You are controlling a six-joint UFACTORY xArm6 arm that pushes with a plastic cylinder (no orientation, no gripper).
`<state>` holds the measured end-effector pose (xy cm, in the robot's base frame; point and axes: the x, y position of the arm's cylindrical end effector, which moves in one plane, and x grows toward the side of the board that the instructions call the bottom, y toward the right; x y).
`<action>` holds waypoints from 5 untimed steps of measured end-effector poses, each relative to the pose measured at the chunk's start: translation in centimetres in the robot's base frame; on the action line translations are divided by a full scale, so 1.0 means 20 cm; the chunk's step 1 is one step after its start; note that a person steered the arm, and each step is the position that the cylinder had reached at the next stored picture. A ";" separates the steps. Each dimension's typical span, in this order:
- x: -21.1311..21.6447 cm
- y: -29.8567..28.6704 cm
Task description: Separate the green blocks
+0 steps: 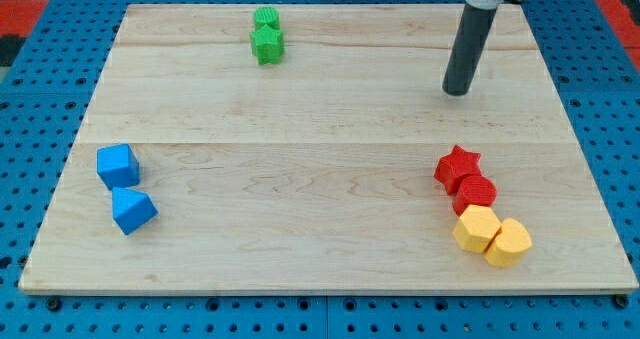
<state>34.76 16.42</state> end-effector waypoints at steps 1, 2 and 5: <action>-0.23 0.00; -0.55 -0.01; -0.78 -0.41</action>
<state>19.20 8.21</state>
